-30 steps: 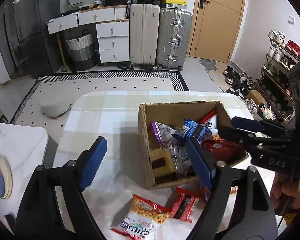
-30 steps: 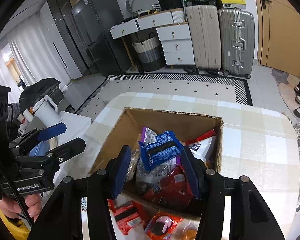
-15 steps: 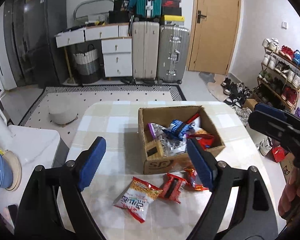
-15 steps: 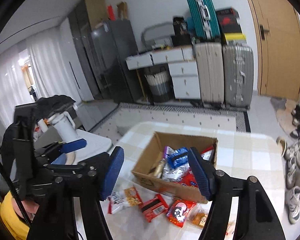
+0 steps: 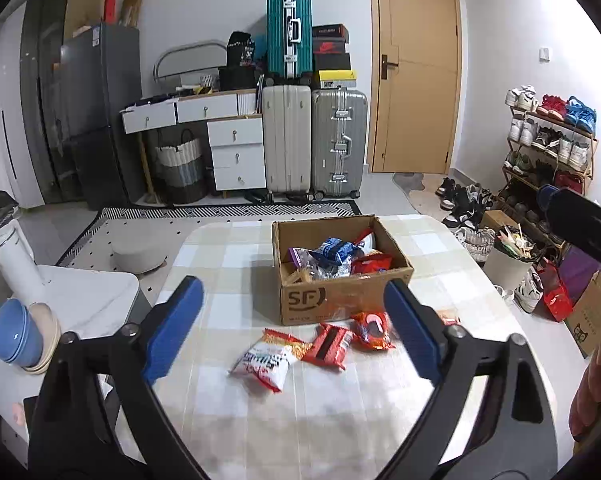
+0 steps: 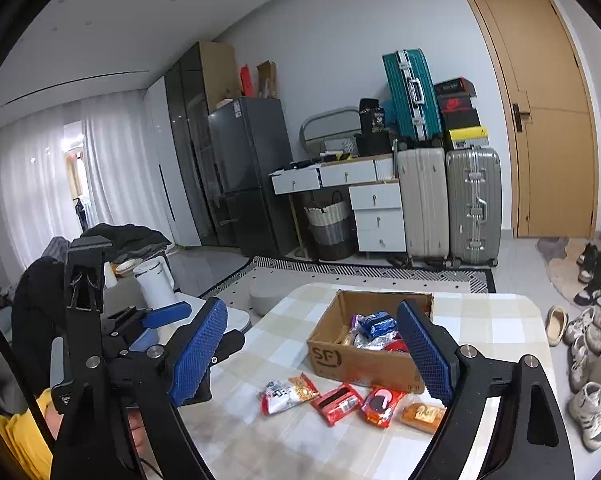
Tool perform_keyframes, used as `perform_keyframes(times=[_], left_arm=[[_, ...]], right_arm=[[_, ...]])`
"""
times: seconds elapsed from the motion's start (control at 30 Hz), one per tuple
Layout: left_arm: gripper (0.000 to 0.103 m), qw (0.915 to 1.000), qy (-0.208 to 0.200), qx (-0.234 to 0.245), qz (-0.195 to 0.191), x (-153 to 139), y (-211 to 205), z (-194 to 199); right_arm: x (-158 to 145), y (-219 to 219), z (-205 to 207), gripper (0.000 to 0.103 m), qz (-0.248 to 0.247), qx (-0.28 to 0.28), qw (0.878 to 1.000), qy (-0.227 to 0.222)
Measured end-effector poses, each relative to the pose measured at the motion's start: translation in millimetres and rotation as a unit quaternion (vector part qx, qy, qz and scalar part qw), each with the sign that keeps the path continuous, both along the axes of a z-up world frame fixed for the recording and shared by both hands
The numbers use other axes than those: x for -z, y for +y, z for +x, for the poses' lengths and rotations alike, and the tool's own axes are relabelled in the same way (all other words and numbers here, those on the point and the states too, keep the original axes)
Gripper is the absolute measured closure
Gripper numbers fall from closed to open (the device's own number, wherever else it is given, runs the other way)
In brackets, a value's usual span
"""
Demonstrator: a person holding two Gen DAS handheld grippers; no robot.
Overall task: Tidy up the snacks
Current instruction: 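Move both open tools back toward the remaining snacks, then grasp the white noodle-snack bag with the left gripper while the right gripper grasps the bread roll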
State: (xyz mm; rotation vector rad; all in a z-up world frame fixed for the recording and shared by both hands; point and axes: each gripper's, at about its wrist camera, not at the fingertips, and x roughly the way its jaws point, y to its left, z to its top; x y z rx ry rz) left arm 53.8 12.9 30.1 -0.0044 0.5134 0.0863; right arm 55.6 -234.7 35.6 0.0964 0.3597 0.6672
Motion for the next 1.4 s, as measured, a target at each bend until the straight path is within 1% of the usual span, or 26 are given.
perform_keyframes(times=[0.03,0.07,0.13,0.27,0.37,0.43,0.47,0.57,0.6,0.67,0.73,0.83,1.1,1.23,1.4], left_arm=[[0.001,1.0,-0.007,-0.002,0.0,1,0,-10],[0.001,0.9999,-0.016,-0.005,0.002,2,0,-22],[0.001,0.9997,-0.023,-0.004,0.005,5,0,-39],[0.001,0.9996,-0.026,-0.008,0.01,13,5,-65],[0.001,0.9996,-0.026,-0.013,0.001,24,11,-71],[0.001,0.9996,-0.023,-0.012,-0.008,36,15,-75],[0.001,0.9997,-0.019,-0.012,-0.009,42,17,-75],[0.001,0.9998,0.001,-0.019,0.006,66,21,-69],[0.001,0.9997,0.008,-0.023,0.008,73,22,-59],[0.001,0.9994,0.022,-0.025,0.0,88,29,-52],[0.001,0.9988,0.039,-0.025,-0.018,103,37,-44],[0.001,0.9972,0.062,-0.024,-0.034,123,45,-30],[0.001,0.9944,0.094,-0.032,-0.035,160,58,16],[0.001,0.9914,0.116,-0.028,-0.054,181,70,43],[0.001,0.9888,0.133,-0.024,-0.064,204,84,74]], right_arm=[[1,-1,-9,0.01,0.003,0.002,1.0,-0.004],[3,-2,-17,0.007,0.007,0.004,1.0,-0.007],[9,-4,-25,0.006,0.013,0.008,1.0,-0.01],[28,-8,-43,0.001,0.014,0.013,1.0,-0.011],[46,-9,-50,0.001,0.017,0.01,1.0,-0.007],[59,-9,-51,0.001,0.023,0.01,1.0,-0.001],[64,-9,-44,0.001,0.025,0.012,1.0,0.002],[82,-7,-39,0.001,0.015,0.022,1.0,0.008],[88,-7,-37,0.001,0.012,0.023,1.0,0.011],[100,-7,-33,0.001,0.008,0.022,1.0,0.021],[111,-7,-29,0.001,0.006,0.02,0.999,0.029],[121,-7,-20,0.001,0.006,0.017,0.999,0.036],[143,-5,3,0.001,0.006,0.014,0.998,0.054],[156,-6,17,0.001,0.004,0.018,0.998,0.068],[175,-5,39,0.001,0.0,0.02,0.996,0.093]])
